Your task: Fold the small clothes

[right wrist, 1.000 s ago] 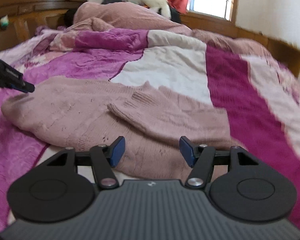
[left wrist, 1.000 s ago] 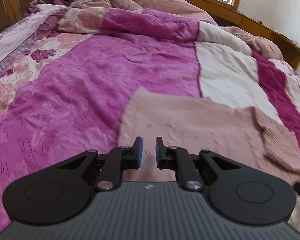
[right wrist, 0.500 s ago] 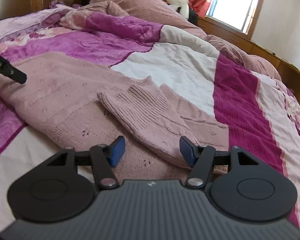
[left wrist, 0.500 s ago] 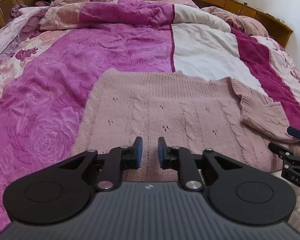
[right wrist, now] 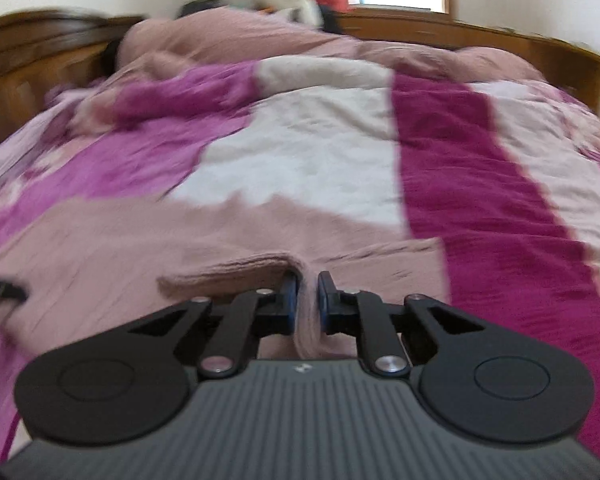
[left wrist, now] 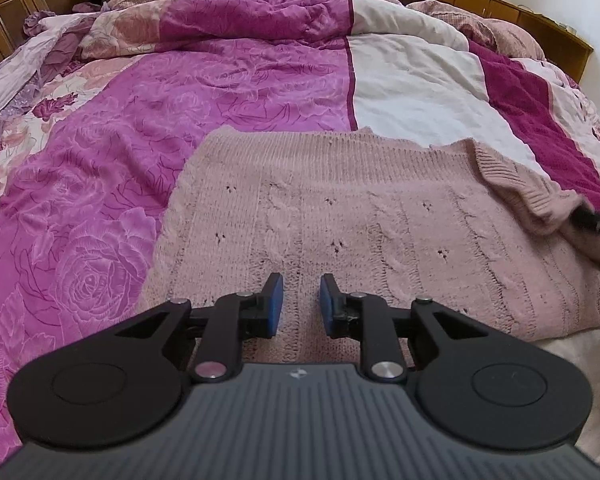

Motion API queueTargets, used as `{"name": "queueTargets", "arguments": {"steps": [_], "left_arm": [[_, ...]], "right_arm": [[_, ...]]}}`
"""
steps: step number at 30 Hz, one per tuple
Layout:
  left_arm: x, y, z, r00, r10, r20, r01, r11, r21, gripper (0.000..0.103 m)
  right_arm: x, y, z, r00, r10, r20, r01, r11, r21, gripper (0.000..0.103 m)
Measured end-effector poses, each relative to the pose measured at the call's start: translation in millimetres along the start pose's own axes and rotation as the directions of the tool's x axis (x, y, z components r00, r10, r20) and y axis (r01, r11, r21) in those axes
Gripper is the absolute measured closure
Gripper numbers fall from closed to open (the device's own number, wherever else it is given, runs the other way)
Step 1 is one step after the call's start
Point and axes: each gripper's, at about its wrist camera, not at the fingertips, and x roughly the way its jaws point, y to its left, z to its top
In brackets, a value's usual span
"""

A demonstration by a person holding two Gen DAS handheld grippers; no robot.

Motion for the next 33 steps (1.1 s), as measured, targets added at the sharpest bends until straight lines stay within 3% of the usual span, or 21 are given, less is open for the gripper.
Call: {"name": "queueTargets", "arguments": {"steps": [4,7,11,13,15,17,18,25,27,28,33], "left_arm": [[2,-1,-1,1.0,0.004,-0.001,-0.004,1.0,0.008,0.077],[3,-1,-1,1.0,0.006,0.002,-0.006,1.0,0.013,0.077],[5,1,-1,1.0,0.0,0.002,0.0,1.0,0.011,0.076],[5,0,-1,1.0,0.001,0.001,-0.001,1.0,0.014,0.076],[5,0,0,1.0,0.003,0.002,-0.003,1.0,0.019,0.076],[5,0,-1,1.0,0.005,0.004,-0.005,1.0,0.02,0.076],[5,0,-1,1.0,0.005,0.006,-0.005,1.0,0.019,0.076],[5,0,-2,1.0,0.002,0.008,-0.003,1.0,0.018,0.076],[5,0,-3,1.0,0.001,0.008,-0.002,1.0,0.02,0.076],[4,0,-4,1.0,0.001,0.008,-0.001,1.0,0.022,0.076],[4,-1,-4,1.0,0.002,0.009,-0.002,1.0,0.031,0.076]], "right_arm": [[19,-38,7,0.995,-0.098,-0.034,0.102,0.984,0.148,0.088],[29,-57,6,0.988,-0.126,-0.084,0.139,0.974,0.18,0.087],[20,-61,-1,0.991,-0.107,-0.074,0.118,0.978,0.169,0.086],[19,-59,4,0.997,-0.052,-0.056,0.06,0.987,0.147,0.085],[22,-53,14,0.998,0.0,-0.055,0.006,0.993,0.117,0.075],[28,-45,24,0.997,0.047,-0.055,-0.042,0.996,0.084,0.047],[31,-41,27,0.996,0.067,-0.056,-0.063,0.996,0.07,0.045],[72,-24,30,0.977,0.153,-0.147,-0.145,0.987,0.067,0.047],[77,-23,27,0.969,0.19,-0.157,-0.178,0.98,0.084,0.061],[76,-24,26,0.964,0.216,-0.154,-0.202,0.974,0.105,0.084],[59,-23,29,0.962,0.256,-0.096,-0.248,0.965,0.081,0.091]]}}
